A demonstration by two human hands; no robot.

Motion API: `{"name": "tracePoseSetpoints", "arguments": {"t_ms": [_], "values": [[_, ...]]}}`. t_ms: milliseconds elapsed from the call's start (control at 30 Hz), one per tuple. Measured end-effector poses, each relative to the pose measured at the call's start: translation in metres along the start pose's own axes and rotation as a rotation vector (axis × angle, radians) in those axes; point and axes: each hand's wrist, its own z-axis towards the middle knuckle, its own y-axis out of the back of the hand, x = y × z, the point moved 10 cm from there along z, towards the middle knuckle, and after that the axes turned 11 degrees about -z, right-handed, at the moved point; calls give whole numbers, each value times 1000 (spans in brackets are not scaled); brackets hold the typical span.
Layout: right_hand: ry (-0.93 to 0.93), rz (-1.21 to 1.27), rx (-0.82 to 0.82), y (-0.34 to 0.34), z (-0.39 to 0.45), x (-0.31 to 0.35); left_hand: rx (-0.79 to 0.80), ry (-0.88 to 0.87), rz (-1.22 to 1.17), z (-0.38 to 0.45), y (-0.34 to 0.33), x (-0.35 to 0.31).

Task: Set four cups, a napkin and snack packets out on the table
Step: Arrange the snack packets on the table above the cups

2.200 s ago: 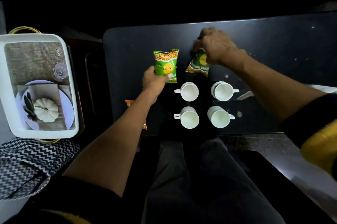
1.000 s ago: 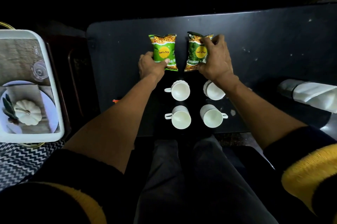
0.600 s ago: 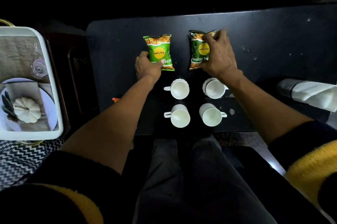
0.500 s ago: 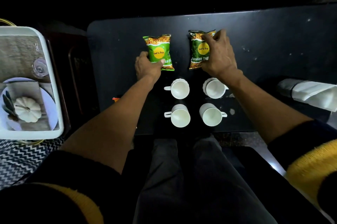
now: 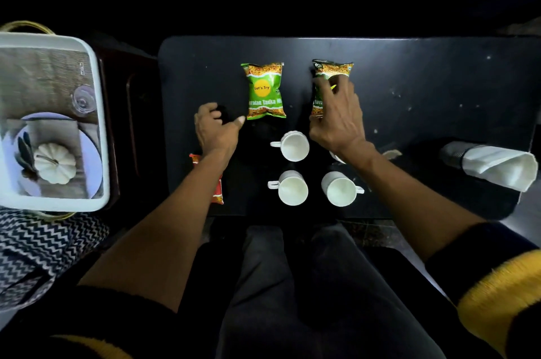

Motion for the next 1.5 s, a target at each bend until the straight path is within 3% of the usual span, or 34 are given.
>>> {"name": "tracePoseSetpoints", "arguments": {"t_ms": [133,200,267,367,500,767,900,1033,1167,1367,1500], "values": [[109,-4,43,-11,-7,45,-146,37,189,-9,63,36],[159,7,63,-16,-11,69,-196,139,390,-18,90,58],[186,22,72,-20,-15,89,-177,256,446,-28,105,84],[198,27,89,-27,-20,107,-44,386,285,-34,100,122],[171,71,116,-33,-29,115,35,377,219,-36,89,131],[111,304,159,-39,-48,114,12,270,89,-42,74,85],[149,460,219,-38,-55,121,135,303,-228,-47,48,56],[12,897,316,-33,-50,111,335,315,-416,-59,9,14],[-144,1252,299,-12,-36,76,485,319,-591,-72,-20,-23],[-142,1334,207,20,-24,26,602,256,-679,-89,-56,-62],[-67,1208,104,34,-27,-1,590,201,-682,-94,-77,-77]]}}
